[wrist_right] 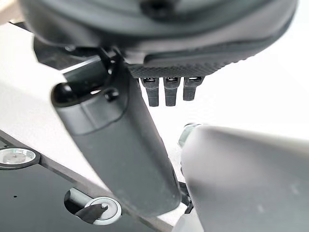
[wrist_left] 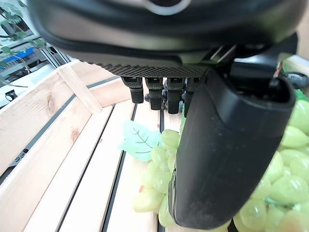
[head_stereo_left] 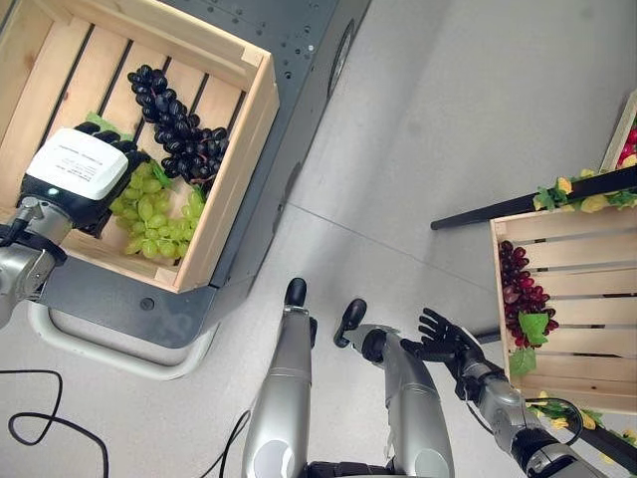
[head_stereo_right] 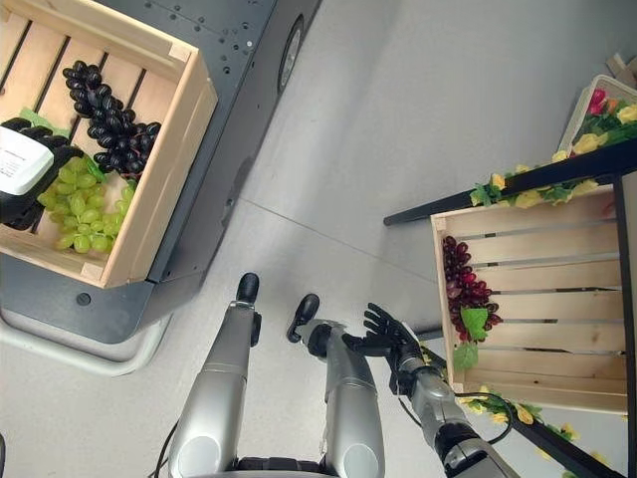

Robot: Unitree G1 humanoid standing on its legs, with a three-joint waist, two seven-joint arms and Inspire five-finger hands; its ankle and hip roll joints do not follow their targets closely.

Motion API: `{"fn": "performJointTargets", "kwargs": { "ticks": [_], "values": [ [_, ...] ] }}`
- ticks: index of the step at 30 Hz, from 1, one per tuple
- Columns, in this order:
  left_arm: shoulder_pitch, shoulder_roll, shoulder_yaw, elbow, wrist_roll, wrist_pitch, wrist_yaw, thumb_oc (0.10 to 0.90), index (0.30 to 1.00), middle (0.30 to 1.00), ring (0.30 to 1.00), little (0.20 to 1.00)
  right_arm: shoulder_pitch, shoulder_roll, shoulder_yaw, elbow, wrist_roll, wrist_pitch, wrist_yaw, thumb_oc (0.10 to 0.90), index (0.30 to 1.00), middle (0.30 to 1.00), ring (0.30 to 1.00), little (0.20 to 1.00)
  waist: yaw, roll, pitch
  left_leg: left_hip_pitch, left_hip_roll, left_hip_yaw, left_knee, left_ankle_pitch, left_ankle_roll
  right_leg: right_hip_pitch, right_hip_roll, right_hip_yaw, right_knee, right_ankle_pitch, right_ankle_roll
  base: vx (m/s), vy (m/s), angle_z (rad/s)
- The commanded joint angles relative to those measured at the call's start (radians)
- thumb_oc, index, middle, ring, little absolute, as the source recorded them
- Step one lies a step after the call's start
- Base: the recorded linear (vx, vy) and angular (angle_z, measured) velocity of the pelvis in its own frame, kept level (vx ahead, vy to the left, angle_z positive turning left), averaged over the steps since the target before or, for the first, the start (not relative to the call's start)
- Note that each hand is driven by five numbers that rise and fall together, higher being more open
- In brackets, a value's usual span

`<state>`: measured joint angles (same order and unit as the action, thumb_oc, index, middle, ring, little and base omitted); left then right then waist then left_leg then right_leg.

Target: Pick up the fruits from the basket on one side to the basket on the other side

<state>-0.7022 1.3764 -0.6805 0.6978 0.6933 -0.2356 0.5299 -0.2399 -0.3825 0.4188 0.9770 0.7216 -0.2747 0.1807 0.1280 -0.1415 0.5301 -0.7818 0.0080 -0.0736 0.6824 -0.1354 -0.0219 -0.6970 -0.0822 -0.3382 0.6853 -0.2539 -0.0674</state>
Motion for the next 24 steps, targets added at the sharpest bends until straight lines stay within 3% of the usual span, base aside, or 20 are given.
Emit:
{"fn": "performJointTargets", "kwargs": {
  "ticks": [1, 4, 7, 12, 20, 24],
  "values": [
    [-0.042, 0.021, 0.127, -0.001, -0.053, -0.031, 0.078, 0.8, 0.9, 0.9, 0.9, 0.9, 0.087, -0.048, -0.02, -0.026, 0.027, -0.059, 0.039, 0.8, 0.9, 0.9, 0.9, 0.9, 0.009, 0.017, -0.01, 0.014, -0.01, 0.058, -0.072, 0.033, 0.051, 0.07, -0.005, 0.01, -0.036, 0.069, 0.025, 0.0, 0.0, 0.0],
    [-0.033, 0.02, 0.118, -0.019, -0.032, -0.033, 0.029, 0.8, 0.9, 0.9, 0.9, 0.9, 0.086, -0.047, -0.022, -0.039, 0.026, -0.056, 0.036, 0.8, 0.9, 0.9, 0.9, 0.9, 0.012, 0.02, -0.01, 0.009, -0.013, 0.057, -0.072, 0.034, 0.05, 0.065, -0.005, 0.01, -0.035, 0.071, 0.027, 0.0, 0.0, 0.0],
    [-0.016, 0.014, 0.104, -0.024, -0.016, -0.016, -0.097, 0.8, 0.9, 0.9, 0.9, 0.9, 0.084, -0.054, -0.024, -0.055, 0.019, -0.05, 0.036, 0.8, 0.9, 0.9, 0.9, 0.9, 0.005, 0.024, -0.01, 0.009, -0.013, 0.06, -0.078, 0.037, 0.051, 0.058, -0.006, 0.014, -0.04, 0.077, 0.032, 0.0, 0.024, 0.0],
    [-0.011, 0.008, 0.064, -0.047, 0.011, 0.009, -0.154, 0.8, 0.9, 0.9, 0.9, 0.9, 0.073, -0.068, -0.017, -0.055, 0.027, -0.052, 0.036, 0.8, 0.9, 0.9, 0.9, 0.9, -0.003, 0.026, -0.01, -0.003, -0.011, 0.063, -0.087, 0.043, 0.047, 0.046, -0.002, 0.02, -0.052, 0.082, 0.034, 0.0, 0.006, 0.0],
    [-0.147, -0.001, -0.07, -0.038, -0.05, 0.028, -0.322, 0.8, 0.9, 0.9, 0.9, 0.9, 0.066, -0.071, -0.017, -0.042, 0.058, -0.081, 0.039, 0.8, 0.9, 0.9, 0.9, 0.9, -0.013, 0.007, -0.01, -0.028, -0.009, 0.059, -0.098, 0.05, 0.049, 0.024, 0.002, 0.008, -0.07, 0.098, 0.04, 0.0, -0.002, 0.0],
    [-0.169, -0.015, -0.1, -0.048, -0.039, 0.029, -0.353, 0.8, 0.9, 0.9, 0.9, 0.9, 0.063, -0.07, -0.021, -0.04, 0.065, -0.088, 0.042, 0.8, 0.9, 0.9, 0.9, 0.9, -0.014, 0.001, -0.01, -0.033, -0.01, 0.057, -0.1, 0.048, 0.05, 0.02, 0.003, 0.005, -0.075, 0.104, 0.044, -0.01, -0.002, 0.0]
  ]
}}
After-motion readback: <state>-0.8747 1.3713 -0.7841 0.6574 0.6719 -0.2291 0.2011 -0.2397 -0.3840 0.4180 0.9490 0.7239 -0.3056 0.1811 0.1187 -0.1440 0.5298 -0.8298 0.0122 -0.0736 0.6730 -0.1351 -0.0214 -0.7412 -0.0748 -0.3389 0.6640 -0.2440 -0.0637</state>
